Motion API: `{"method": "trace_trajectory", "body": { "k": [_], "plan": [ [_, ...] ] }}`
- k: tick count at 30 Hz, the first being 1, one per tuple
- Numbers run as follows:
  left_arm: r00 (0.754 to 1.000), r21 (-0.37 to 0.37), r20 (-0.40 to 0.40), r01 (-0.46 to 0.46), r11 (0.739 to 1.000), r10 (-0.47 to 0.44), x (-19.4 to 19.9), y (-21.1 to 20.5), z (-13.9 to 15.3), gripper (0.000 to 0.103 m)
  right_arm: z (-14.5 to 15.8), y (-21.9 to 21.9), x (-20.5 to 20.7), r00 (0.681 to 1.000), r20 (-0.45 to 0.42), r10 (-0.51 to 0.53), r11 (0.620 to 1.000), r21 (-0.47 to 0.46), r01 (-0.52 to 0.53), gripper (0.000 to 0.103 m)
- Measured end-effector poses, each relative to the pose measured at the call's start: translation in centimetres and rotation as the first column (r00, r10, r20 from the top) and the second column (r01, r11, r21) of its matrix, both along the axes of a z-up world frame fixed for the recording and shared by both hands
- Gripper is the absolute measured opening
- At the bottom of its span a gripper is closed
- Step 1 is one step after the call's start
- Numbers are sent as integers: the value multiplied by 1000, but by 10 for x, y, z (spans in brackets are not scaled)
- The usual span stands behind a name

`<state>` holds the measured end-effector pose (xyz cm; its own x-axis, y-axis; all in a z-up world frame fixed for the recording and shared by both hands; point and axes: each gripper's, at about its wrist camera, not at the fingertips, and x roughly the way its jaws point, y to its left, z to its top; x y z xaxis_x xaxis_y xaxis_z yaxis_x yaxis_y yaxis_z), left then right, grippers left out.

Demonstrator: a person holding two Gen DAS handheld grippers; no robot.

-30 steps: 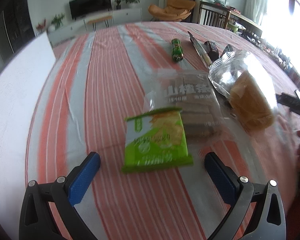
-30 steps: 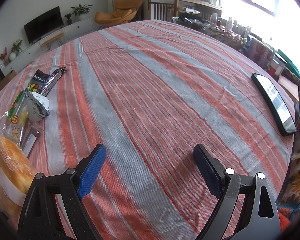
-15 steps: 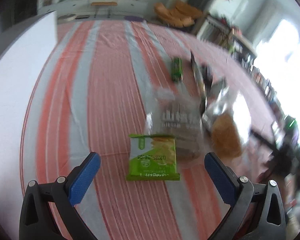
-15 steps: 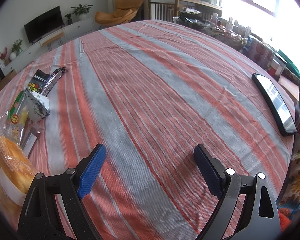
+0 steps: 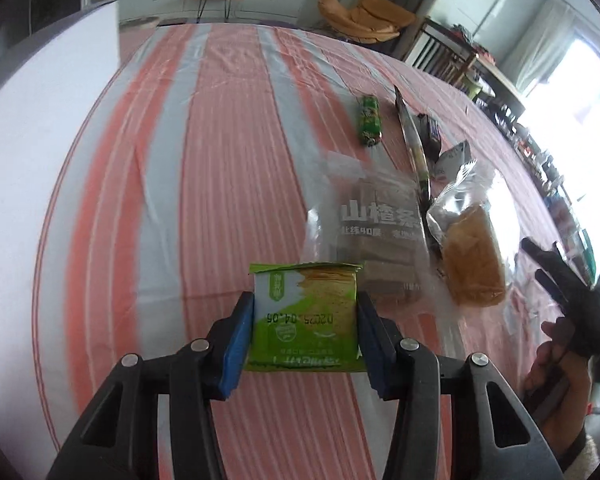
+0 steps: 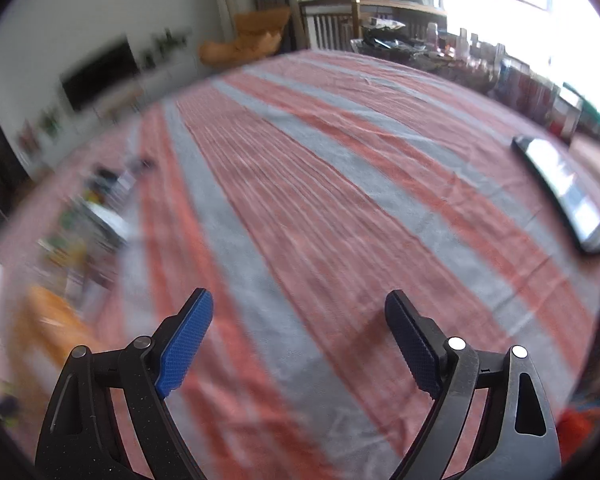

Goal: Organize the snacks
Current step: 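Lower left tool and grasp the green cracker pack, then grasp bread in clear bag with right tool while left tool holds green pack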

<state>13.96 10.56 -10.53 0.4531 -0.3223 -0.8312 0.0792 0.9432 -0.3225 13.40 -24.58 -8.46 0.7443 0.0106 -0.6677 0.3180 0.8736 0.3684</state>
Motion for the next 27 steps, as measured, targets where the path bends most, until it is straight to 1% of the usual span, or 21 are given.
{"method": "trace_trajectory", "body": {
  "k": [1,2,3,4,5,6,7,8,10,11,12,13,14,15,16,17,20,21,23,25,27],
  "plan": [
    [1000,-2,3,-5,1000,5,-4,3,3,48,8,4,-6,995,74,59,996,60,-64,90],
    [1000,-3,10,-8,1000,8,-7,6,7,48,22,19,-10,968,161,195,976,67,-207,91],
    [1000,-5,19,-6,1000,6,-11,8,11,48,29,32,-11,938,193,289,952,47,-303,91],
    [1000,-7,28,-3,1000,4,-15,9,14,48,39,51,-9,887,202,415,906,-4,-423,91],
    [999,-11,37,0,1000,1,-17,10,18,48,46,74,-4,831,160,534,846,-88,-526,90],
    [999,-17,43,2,1000,-1,-19,9,21,48,49,96,3,790,86,608,790,-163,-591,90],
    [999,-27,46,4,1000,-3,-22,9,24,48,47,112,13,751,5,660,737,-193,-647,90],
    [999,-39,49,8,999,-6,-25,8,27,48,41,125,25,715,-72,696,693,-196,-694,90],
    [998,-56,54,18,998,-15,-32,5,33,48,26,142,46,662,-210,719,633,-197,-749,90],
    [998,-60,57,22,998,-19,-34,3,36,48,18,149,55,653,-272,707,616,-216,-757,91],
    [998,-65,63,30,997,-26,-38,1,40,49,14,152,59,641,-289,711,606,-211,-767,91],
    [997,-66,69,37,997,-33,-41,1,44,49,10,157,62,635,-308,708,602,-206,-772,90],
    [996,-65,81,45,997,-40,-45,2,50,49,10,160,63,643,-324,694,608,-216,-764,88],
    [995,-63,92,48,997,-42,-49,2,54,49,12,160,62,662,-314,681,630,-212,-747,78],
    [994,-61,104,50,997,-43,-53,4,60,49,16,158,59,682,-298,668,657,-192,-729,73],
    [993,-62,115,48,997,-41,-56,8,66,49,19,153,56,700,-283,656,682,-175,-710,73],
    [989,-81,147,32,996,-20,-66,23,83,48,41,129,37,767,-195,611,761,-123,-637,72],
    [987,-92,163,23,996,-7,-71,28,90,48,49,121,31,784,-166,599,781,-97,-617,72],
    [982,-121,189,12,993,11,-78,38,102,48,69,115,20,804,-100,586,803,-59,-593,72],
    [975,-155,220,-6,988,40,-83,52,117,49,93,120,11,793,-34,608,792,-34,-609,72],
    [967,-174,245,-32,984,75,-87,69,132,49,120,143,4,755,35,655,755,-13,-655,72]
  ]
}}
